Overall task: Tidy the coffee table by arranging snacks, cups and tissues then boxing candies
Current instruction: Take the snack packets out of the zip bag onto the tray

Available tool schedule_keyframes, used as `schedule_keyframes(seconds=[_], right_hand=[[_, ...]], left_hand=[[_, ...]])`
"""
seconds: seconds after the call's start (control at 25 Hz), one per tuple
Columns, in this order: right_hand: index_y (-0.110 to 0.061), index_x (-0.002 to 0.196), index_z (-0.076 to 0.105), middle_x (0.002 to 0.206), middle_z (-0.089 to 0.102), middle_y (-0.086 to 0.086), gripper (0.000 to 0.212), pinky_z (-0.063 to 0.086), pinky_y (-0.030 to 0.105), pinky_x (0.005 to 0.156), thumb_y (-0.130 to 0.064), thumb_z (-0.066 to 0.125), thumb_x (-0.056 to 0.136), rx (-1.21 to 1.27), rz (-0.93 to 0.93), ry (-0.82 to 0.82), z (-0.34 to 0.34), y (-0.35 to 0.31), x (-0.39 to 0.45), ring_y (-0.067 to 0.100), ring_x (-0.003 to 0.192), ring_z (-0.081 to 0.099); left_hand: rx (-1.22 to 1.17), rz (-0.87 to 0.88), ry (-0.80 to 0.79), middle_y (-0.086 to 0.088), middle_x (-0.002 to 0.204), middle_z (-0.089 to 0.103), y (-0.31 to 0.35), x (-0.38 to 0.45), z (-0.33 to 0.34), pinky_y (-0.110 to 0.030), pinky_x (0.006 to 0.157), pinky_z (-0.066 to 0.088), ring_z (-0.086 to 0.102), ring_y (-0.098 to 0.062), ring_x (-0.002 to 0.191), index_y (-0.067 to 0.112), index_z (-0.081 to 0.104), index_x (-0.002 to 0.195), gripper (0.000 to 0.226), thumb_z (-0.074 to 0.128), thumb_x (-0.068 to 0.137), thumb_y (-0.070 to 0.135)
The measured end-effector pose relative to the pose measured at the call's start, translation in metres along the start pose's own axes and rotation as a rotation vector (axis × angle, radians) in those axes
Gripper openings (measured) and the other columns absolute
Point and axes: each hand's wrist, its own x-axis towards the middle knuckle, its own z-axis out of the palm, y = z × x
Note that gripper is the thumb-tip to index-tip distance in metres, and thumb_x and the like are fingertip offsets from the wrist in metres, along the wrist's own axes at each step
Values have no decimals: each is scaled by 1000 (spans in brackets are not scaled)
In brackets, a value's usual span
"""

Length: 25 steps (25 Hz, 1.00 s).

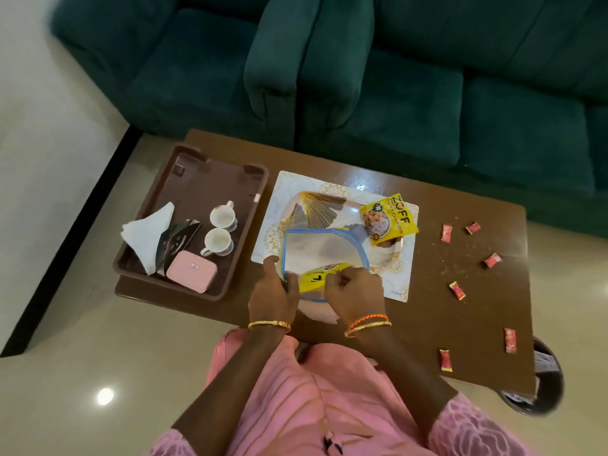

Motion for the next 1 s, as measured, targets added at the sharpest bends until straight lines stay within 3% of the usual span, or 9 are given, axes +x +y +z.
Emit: schedule_keyframes(seconds=[0.12,0.2,0.28,0.52,0.64,0.72,0.8,0.88,1.0], right_hand=[[-10,51,59,47,61,9,34,42,27,53,-35,65,74,132,-79,170,-38,6,-8,23,50,57],[-11,63,68,56,66,3,18,46,16,56,-24,75,74,288,-96,197,-55,15,-3,12,51,59],[-14,69,68,65,68,2,10,53,22,58,-12,77,73,480,-68,131,-70,27,6,13,57,64],[-34,85,49,87,66,11,46,58,35,64,5,72,74,783,90,103,-93,89,46,15,75,67],[-19,101,58,76,75,-8,37,59,34,66,10,63,78,866,263,127,-83,139,73,1,68,70],[-7,102,64,63,72,-19,29,55,43,75,12,60,80,817,370,161,-73,171,91,-2,59,68],[-1,107,63,72,75,-9,28,52,52,83,11,58,82,770,475,162,-65,193,107,10,66,70],[3,109,63,100,71,19,28,51,57,85,10,57,82,755,527,119,-55,203,125,31,88,67],[4,111,62,114,63,29,30,51,56,87,8,59,81,772,601,47,-33,211,159,31,92,61]], left_hand=[[28,35,-10,-25,93,69,2,0,0,-43,63,47,63,-44,85,11,41,125,36,47,90,20],[78,60,-11,-25,94,68,4,2,-1,-43,62,46,63,-44,85,10,41,127,38,46,90,17],[143,76,-4,-25,95,68,7,5,-4,-42,63,48,63,-43,85,11,42,129,40,46,90,15],[209,86,85,-25,99,67,15,9,-13,-47,69,52,62,-43,90,9,47,127,40,48,88,12],[252,112,106,-24,93,68,20,7,-5,-42,61,47,62,-42,87,7,50,124,38,51,86,12],[289,118,101,-23,88,69,24,7,5,-36,56,41,63,-41,82,7,50,123,39,52,85,12],[325,118,85,-22,82,69,29,6,15,-35,57,40,63,-40,79,7,50,122,40,52,83,13],[353,116,70,-21,78,68,36,6,25,-41,64,47,63,-40,77,8,51,120,39,53,81,14],[346,91,93,-21,72,67,47,8,41,-37,54,46,63,-41,67,7,55,116,38,58,78,13]])
